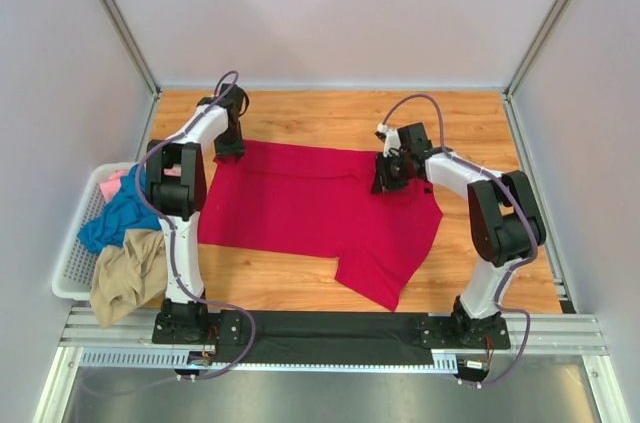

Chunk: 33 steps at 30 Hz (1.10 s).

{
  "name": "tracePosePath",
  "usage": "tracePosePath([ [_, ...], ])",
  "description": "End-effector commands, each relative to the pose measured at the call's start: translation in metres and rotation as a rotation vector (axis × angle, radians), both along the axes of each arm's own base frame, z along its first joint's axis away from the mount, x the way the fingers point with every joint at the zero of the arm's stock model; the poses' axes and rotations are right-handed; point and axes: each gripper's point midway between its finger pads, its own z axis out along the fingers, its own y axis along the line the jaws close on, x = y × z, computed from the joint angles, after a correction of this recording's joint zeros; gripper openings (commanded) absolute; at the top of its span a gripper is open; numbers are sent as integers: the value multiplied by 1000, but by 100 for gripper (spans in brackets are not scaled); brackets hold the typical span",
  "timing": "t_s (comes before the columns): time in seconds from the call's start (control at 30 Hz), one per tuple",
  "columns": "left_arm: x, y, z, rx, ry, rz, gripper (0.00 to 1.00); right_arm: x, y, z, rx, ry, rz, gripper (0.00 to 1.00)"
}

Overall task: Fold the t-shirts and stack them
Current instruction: Fold the tshirt

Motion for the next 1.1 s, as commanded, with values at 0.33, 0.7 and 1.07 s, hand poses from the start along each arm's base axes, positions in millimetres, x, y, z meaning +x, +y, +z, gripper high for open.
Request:
tracePosePath([
  [0.33, -35, -143, 110, -336, -316, -238, 42, -32, -48, 66, -232, -191, -327, 34],
  [0.7, -72, -270, 80, -703, -310, -455, 46, -25, -97, 38, -244, 23, -792, 33],
  [1.07, -66, -326, 39, -743, -254, -568, 46, -21, -97, 3, -165, 89, -946, 34],
])
